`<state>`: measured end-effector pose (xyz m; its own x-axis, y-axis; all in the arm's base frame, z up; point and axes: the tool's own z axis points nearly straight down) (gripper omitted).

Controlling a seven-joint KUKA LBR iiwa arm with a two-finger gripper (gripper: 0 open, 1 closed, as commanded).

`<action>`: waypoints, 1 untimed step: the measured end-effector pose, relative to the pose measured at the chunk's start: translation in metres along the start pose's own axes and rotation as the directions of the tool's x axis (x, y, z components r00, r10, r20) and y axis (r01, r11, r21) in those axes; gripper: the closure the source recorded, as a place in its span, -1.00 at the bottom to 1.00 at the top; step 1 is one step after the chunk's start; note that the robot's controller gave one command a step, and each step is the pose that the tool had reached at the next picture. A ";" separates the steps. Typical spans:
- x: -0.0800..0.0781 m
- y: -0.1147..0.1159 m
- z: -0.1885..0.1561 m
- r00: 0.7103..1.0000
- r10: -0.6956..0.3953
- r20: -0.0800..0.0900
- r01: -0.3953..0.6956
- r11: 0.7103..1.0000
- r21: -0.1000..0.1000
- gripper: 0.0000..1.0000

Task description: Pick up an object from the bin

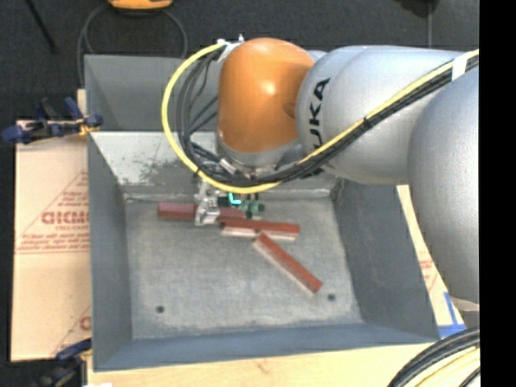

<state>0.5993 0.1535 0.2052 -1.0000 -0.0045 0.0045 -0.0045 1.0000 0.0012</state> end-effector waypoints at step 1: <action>-0.002 -0.001 -0.005 1.000 0.005 0.008 -0.005 1.000 -0.001 1.00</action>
Offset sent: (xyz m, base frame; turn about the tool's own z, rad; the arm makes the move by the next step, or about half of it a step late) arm 0.0000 0.0000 0.0000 0.0000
